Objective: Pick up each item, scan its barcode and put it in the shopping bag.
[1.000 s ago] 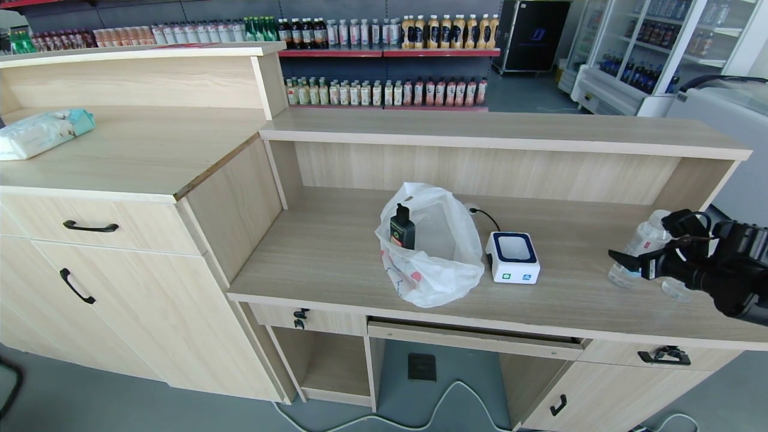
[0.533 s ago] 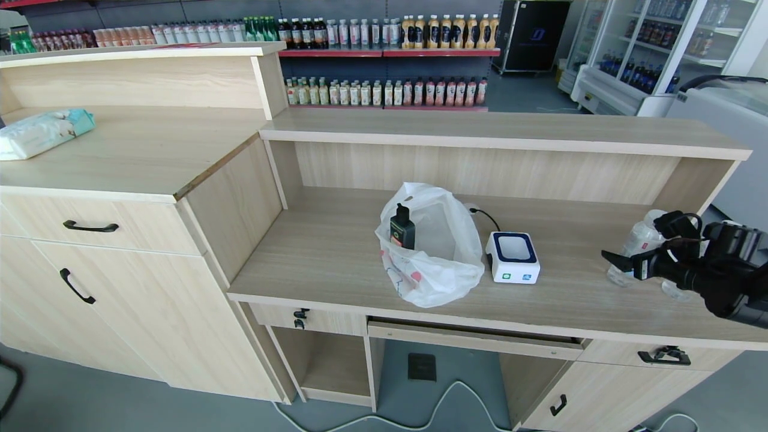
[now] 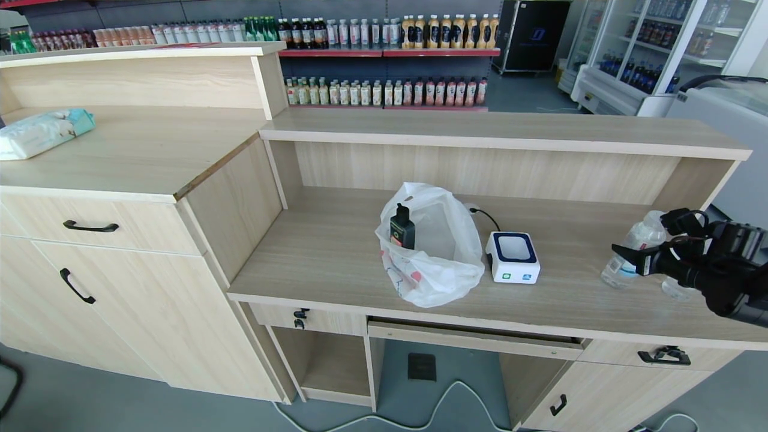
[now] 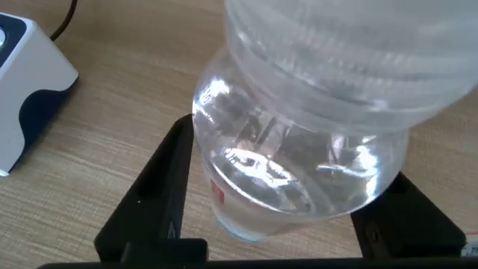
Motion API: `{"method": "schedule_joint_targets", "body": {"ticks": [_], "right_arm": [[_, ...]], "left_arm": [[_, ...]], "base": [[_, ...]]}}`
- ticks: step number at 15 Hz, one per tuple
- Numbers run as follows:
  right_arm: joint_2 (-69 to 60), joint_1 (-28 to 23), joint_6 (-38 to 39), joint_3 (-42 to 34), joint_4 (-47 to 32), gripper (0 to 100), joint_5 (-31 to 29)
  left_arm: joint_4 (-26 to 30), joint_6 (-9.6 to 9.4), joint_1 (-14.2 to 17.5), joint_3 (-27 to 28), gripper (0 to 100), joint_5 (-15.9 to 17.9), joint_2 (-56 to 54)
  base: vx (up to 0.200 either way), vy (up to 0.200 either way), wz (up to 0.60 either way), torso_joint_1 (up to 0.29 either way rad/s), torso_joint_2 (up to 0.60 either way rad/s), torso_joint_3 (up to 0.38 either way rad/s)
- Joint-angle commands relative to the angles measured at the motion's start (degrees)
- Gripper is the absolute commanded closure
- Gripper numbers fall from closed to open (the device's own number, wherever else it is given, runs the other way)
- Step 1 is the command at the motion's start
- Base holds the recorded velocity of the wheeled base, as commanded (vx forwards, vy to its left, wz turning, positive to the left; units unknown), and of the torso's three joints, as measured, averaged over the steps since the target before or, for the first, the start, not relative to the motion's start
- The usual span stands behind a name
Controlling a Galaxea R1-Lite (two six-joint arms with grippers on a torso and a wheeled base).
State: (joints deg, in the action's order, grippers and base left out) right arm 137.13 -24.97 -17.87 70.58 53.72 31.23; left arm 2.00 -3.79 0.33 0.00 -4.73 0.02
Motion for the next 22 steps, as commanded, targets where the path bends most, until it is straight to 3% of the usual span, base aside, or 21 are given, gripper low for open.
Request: {"method": "schedule_joint_targets", "body": {"ticks": [1, 7, 10, 12, 16, 19, 22], "right_arm": [[0.15, -0.17, -0.06, -0.01, -0.02, 100, 0.06], [-5.82, -0.08, 2.93, -2.82, -3.54, 100, 0.58], [-16.72, 2.11, 6.18, -3.96, -17.43, 100, 1.9], [-25.86, 4.14, 6.71, -5.46, -27.01, 100, 5.42], [-40.45, 7.39, 7.5, -10.11, -37.73, 100, 17.46], [-46.08, 11.26, 7.59, -13.19, -38.08, 100, 23.0], [-53.02, 18.55, 13.74, -14.33, -40.1, 100, 26.34]], "left_arm": [[0.02, 0.01, 0.02, 0.0, 0, -0.02, -0.02], [0.02, 0.01, -0.07, 0.0, 0, -0.02, -0.02], [0.02, 0.01, 0.02, 0.0, 0, -0.02, -0.02], [0.02, 0.01, 0.02, 0.0, 0, -0.02, -0.02], [0.02, 0.01, 0.02, 0.0, 0, -0.02, -0.02], [0.02, 0.01, 0.02, 0.0, 0, -0.02, -0.02], [0.02, 0.01, 0.02, 0.0, 0, -0.02, -0.02]], "base": [[0.0, 0.0, 0.0, 0.0, 0.0, 0.0], [0.0, 0.0, 0.0, 0.0, 0.0, 0.0], [0.0, 0.0, 0.0, 0.0, 0.0, 0.0], [0.0, 0.0, 0.0, 0.0, 0.0, 0.0], [0.0, 0.0, 0.0, 0.0, 0.0, 0.0], [0.0, 0.0, 0.0, 0.0, 0.0, 0.0], [0.0, 0.0, 0.0, 0.0, 0.0, 0.0]]}}
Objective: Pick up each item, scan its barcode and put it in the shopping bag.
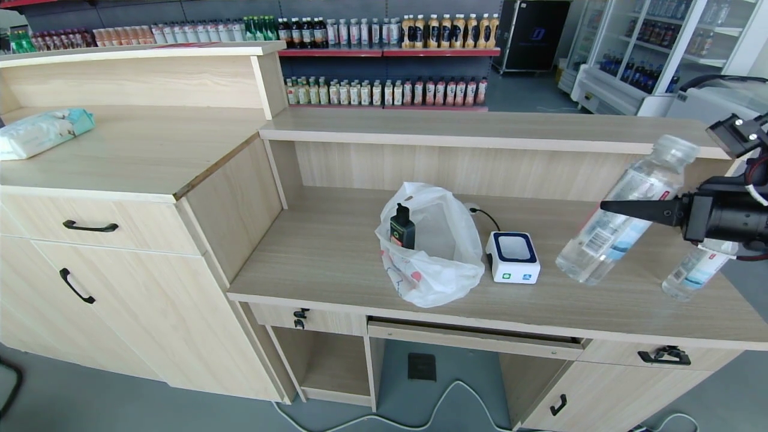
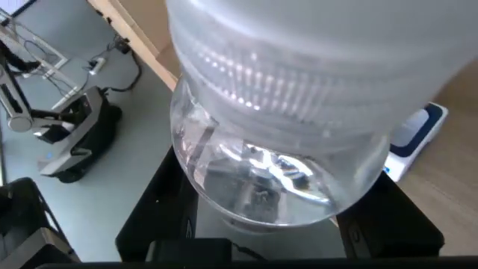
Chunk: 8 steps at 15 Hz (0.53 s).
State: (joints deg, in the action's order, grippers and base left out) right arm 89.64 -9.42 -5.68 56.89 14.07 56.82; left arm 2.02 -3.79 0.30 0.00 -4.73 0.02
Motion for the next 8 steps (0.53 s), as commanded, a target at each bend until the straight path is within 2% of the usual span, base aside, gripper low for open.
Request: {"method": "schedule_joint_targets", "body": {"ticks": [1, 5, 8], "right_arm": [[-7.28, 5.56, 3.04, -0.73, -0.44, 100, 1.28], [-12.21, 15.05, 3.84, -1.17, -1.76, 100, 1.36], [-15.9, 21.82, 8.14, -1.35, -3.35, 100, 1.1]], "left_arm": [[0.0, 0.01, 0.05, 0.0, 0, -0.02, -0.02], [0.0, 0.01, 0.05, 0.0, 0, -0.02, -0.02], [0.0, 0.01, 0.05, 0.0, 0, -0.02, -0.02]], "base": [[0.0, 0.0, 0.0, 0.0, 0.0, 0.0], [0.0, 0.0, 0.0, 0.0, 0.0, 0.0], [0.0, 0.0, 0.0, 0.0, 0.0, 0.0]]}}
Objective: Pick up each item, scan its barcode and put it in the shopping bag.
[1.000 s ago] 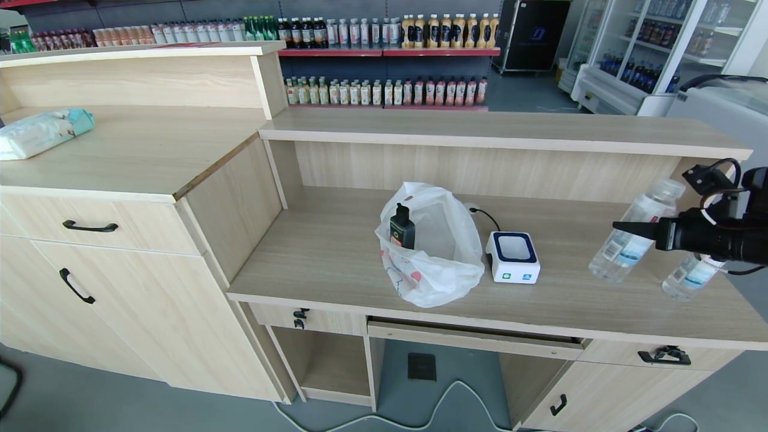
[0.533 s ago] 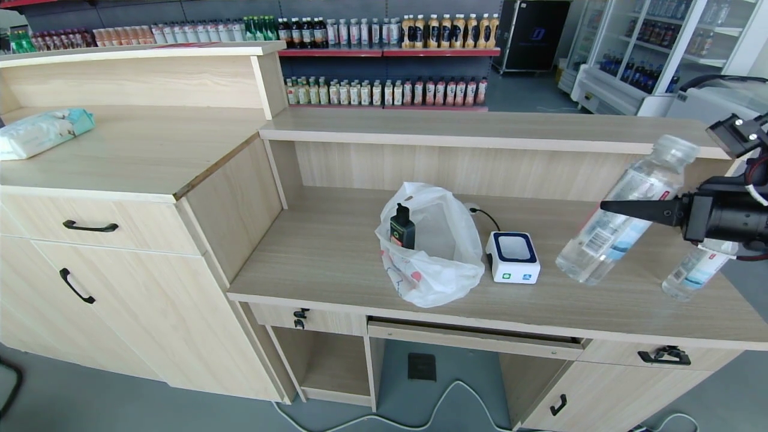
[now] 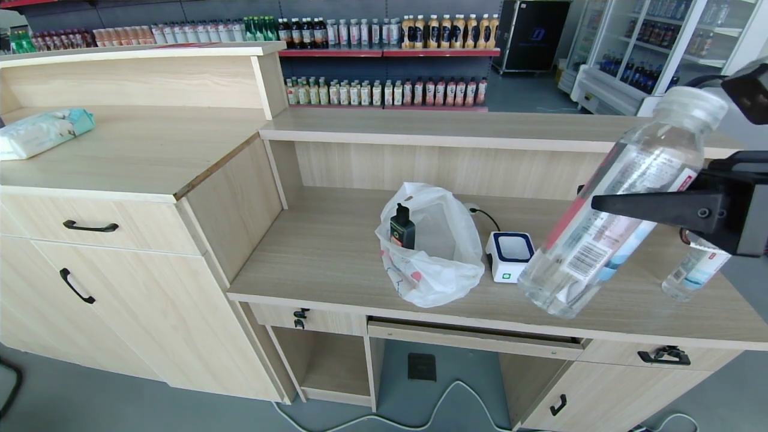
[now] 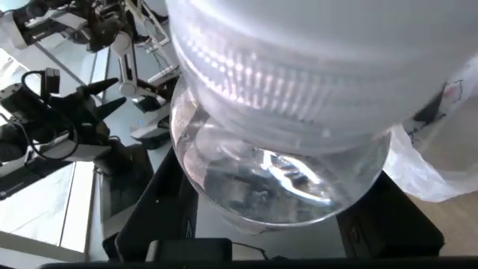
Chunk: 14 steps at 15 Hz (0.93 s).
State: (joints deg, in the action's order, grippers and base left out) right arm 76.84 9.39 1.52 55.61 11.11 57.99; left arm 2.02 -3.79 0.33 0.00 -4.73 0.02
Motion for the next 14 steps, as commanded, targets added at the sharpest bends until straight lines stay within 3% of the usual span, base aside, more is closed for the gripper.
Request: {"method": "schedule_joint_targets", "body": {"ticks": [1, 9, 14], "right_arm": [[-4.15, 4.68, 2.96, 0.37, -1.17, 100, -0.07], [-8.99, 10.21, 4.01, 1.95, -3.63, 100, -0.16], [-12.77, 10.21, 3.75, -0.77, -5.3, 100, -0.51]], "left_arm": [[0.0, 0.01, 0.02, 0.0, 0, -0.02, -0.02], [0.0, 0.01, 0.02, 0.0, 0, -0.02, -0.02], [0.0, 0.01, 0.02, 0.0, 0, -0.02, -0.02]], "base": [[0.0, 0.0, 0.0, 0.0, 0.0, 0.0], [0.0, 0.0, 0.0, 0.0, 0.0, 0.0], [0.0, 0.0, 0.0, 0.0, 0.0, 0.0]]}}
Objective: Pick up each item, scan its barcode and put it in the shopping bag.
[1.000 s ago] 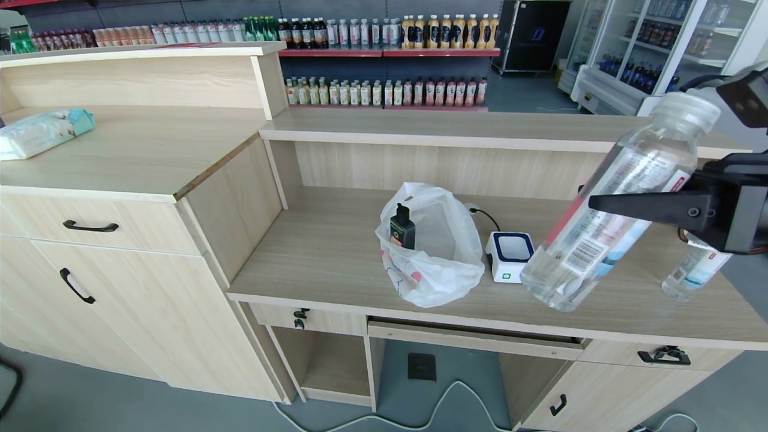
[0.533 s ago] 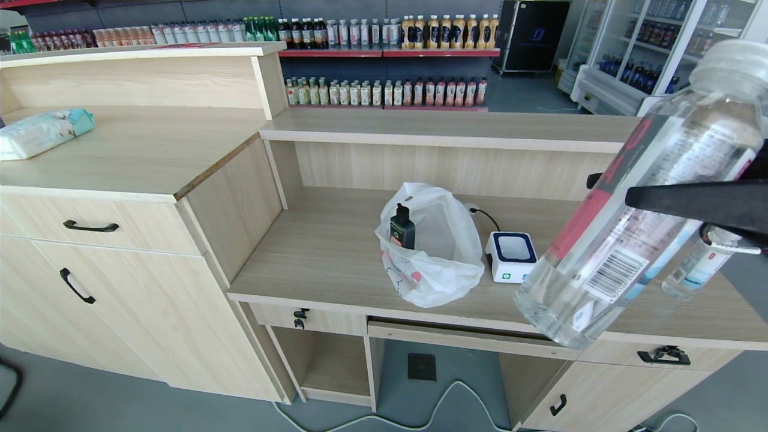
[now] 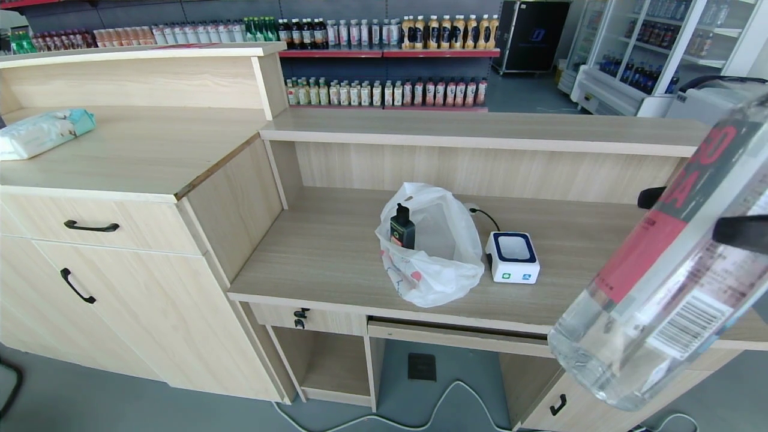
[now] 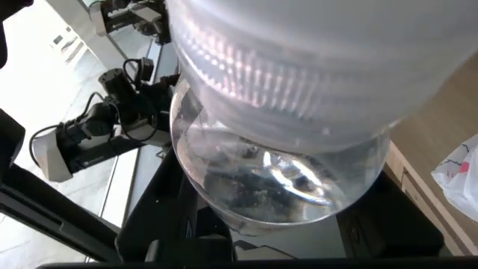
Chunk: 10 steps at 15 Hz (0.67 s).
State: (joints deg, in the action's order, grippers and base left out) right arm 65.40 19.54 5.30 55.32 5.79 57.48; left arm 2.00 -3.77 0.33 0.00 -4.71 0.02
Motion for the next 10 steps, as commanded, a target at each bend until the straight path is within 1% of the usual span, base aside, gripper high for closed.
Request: {"method": "schedule_joint_targets", "body": {"ticks": [1, 4, 10], "right_arm": [[-1.77, 0.06, -0.03, -0.92, 0.01, 100, -0.35], [-3.44, -0.03, 0.06, -2.06, -0.17, 100, -0.44], [-3.97, -0.21, -0.03, -2.06, -0.52, 100, -0.79]], "left_arm": [[0.02, -0.01, 0.02, 0.0, 0, -0.04, -0.02], [0.02, -0.01, 0.02, 0.0, 0, -0.04, -0.02], [0.02, -0.01, 0.02, 0.0, 0, -0.04, -0.02]], "base": [[0.0, 0.0, 0.0, 0.0, 0.0, 0.0], [0.0, 0.0, 0.0, 0.0, 0.0, 0.0], [0.0, 0.0, 0.0, 0.0, 0.0, 0.0]]}}
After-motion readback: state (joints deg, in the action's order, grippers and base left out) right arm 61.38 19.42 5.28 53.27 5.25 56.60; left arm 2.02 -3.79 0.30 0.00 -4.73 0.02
